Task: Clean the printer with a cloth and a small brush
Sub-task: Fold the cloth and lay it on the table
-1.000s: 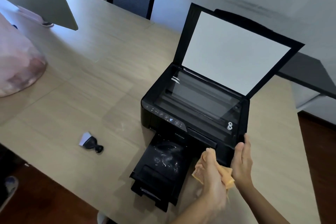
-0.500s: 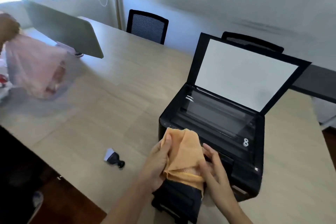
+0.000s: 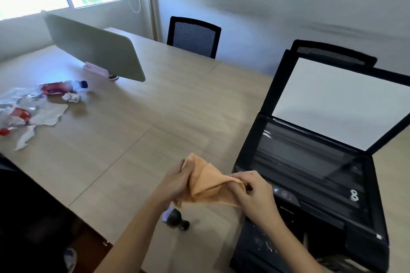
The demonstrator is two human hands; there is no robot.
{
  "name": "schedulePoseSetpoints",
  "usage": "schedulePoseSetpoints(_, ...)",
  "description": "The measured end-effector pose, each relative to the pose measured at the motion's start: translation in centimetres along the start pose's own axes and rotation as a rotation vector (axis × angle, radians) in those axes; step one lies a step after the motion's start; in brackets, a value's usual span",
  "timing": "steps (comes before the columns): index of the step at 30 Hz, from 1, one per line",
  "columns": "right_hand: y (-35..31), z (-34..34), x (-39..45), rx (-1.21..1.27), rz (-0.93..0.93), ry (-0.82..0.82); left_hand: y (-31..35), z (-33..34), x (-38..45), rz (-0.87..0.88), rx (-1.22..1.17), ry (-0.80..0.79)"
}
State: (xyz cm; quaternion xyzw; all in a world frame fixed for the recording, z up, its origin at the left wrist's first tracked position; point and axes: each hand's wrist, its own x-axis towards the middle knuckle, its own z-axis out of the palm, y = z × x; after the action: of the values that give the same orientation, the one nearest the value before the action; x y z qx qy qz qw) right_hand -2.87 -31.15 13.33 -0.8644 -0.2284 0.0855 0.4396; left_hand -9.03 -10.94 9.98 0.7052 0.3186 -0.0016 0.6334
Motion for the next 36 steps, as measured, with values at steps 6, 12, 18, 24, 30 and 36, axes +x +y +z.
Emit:
schedulePoseSetpoints(6,-3.6,4.1,5.0,-0.099,0.073,0.025,-0.1,-2.5,2.8,0.29,0.089,-0.301)
schedulePoseSetpoints(12,-6.4,3.3,7.8,-0.028,0.209,-0.082,0.3,-2.4,4.9,0.402,-0.14,-0.251)
schedulePoseSetpoints(18,-6.7,3.7,8.6,-0.094,0.192,-0.163,0.4,-5.0,7.7,0.416,0.198,-0.199)
schedulePoseSetpoints(24,-8.1,4.2,9.1,-0.088,0.061,-0.106,-0.7,-6.3,10.3,0.343,0.477,0.087)
schedulePoseSetpoints(30,-7.0,2.8,9.0,-0.109,0.083,-0.014,-0.9,-10.1,12.0,0.532,0.54,-0.01)
schedulePoseSetpoints(36,-6.0,0.5,7.5,0.021,0.235,-0.135,2.2,-16.0,11.4,0.49,0.151,-0.171)
